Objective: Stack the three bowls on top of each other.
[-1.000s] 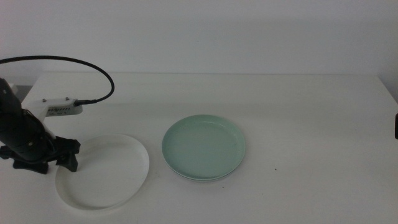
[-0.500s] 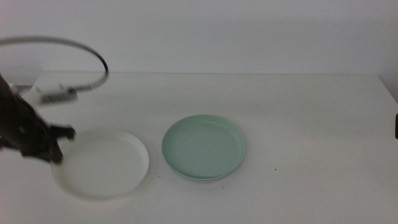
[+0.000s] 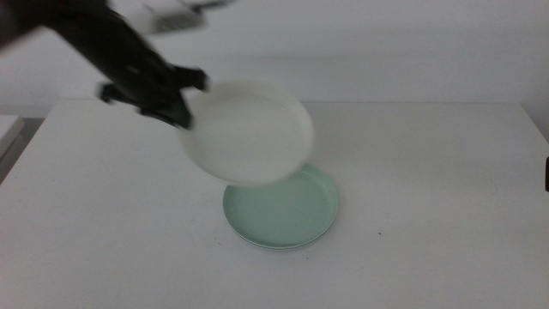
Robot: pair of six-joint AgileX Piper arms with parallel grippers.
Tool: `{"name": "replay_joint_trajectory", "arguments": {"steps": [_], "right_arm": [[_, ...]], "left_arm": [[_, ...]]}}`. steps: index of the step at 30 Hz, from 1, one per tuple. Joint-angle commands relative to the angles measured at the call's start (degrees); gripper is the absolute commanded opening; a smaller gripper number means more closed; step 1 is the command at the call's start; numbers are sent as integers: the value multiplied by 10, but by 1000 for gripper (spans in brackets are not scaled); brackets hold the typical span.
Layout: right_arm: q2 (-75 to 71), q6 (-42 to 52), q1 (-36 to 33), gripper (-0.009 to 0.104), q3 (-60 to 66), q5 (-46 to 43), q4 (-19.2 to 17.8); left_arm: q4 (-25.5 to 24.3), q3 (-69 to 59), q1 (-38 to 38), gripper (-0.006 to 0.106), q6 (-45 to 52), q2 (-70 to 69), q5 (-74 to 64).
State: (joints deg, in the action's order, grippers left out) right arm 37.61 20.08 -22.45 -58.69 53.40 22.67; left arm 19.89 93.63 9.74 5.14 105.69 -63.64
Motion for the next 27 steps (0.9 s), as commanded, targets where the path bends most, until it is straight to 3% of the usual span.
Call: {"name": "replay_joint_trajectory", "arguments": {"steps": [1,15,18,22,27], "right_arm": [[-1,1,2,93,2,-7,0],[-1,1,2,93,2,-7,0],[-1,1,2,93,2,-7,0],[-1,1,2,93,2,-7,0],[-1,1,2,93,2,-7,0]], "left_arm": [[12,16,26,-2,-16,41,14],[46,15,54,-1,0,156,50],[59,14,54,4,7,161,50],[78,14,54,21,26,158,47],[55,14,54,64,38,116,37]]}}
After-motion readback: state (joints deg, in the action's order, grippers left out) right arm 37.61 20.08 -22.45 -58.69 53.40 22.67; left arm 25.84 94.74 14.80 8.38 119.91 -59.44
